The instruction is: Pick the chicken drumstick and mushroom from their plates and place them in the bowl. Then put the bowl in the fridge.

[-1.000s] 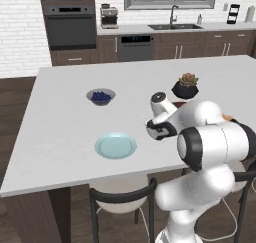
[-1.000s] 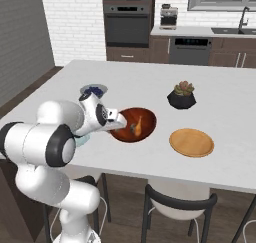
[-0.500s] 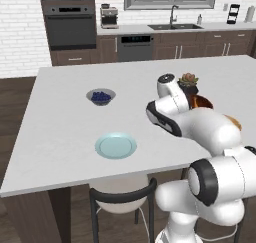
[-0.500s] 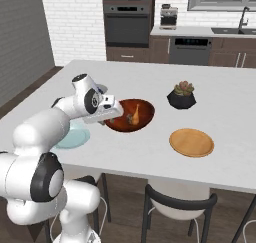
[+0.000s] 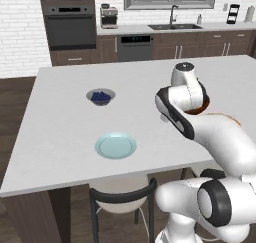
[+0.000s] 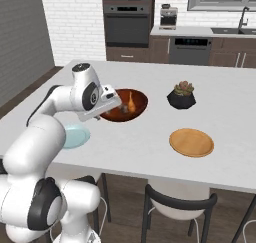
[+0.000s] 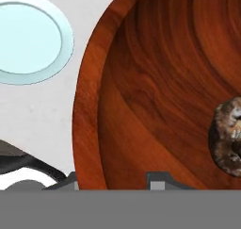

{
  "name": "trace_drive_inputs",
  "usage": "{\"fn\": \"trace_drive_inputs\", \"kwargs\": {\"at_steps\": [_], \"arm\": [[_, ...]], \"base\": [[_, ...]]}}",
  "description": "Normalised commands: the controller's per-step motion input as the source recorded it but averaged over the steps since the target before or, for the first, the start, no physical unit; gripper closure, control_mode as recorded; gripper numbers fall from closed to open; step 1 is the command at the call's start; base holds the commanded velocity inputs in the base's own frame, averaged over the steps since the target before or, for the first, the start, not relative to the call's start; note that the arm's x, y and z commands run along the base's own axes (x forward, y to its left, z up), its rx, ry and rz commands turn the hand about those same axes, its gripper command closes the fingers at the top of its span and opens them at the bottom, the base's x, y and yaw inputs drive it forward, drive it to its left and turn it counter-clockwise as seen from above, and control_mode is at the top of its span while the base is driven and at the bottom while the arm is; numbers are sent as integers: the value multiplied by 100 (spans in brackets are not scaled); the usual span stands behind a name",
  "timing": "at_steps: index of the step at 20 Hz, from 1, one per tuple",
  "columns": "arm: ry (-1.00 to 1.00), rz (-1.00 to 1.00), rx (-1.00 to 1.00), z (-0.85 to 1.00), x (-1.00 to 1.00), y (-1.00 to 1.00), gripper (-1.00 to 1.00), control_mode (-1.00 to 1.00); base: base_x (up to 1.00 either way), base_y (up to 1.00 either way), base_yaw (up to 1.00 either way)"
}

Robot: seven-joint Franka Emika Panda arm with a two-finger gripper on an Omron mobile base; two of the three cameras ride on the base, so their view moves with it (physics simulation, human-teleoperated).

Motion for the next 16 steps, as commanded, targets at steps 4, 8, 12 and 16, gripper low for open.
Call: {"fn": "trace_drive_inputs", "kwargs": {"at_steps": [4, 8, 12, 16], "arm": [[4, 43, 3, 21, -26, 0, 100, -100], [3, 34, 2, 25, -29, 0, 100, -100], [8, 25, -1, 10, -55, 0, 100, -100], [7, 10, -9, 0, -70, 0, 100, -100]], "base": [[0, 0, 0], [0, 0, 0], [0, 0, 0], [0, 0, 0]]}}
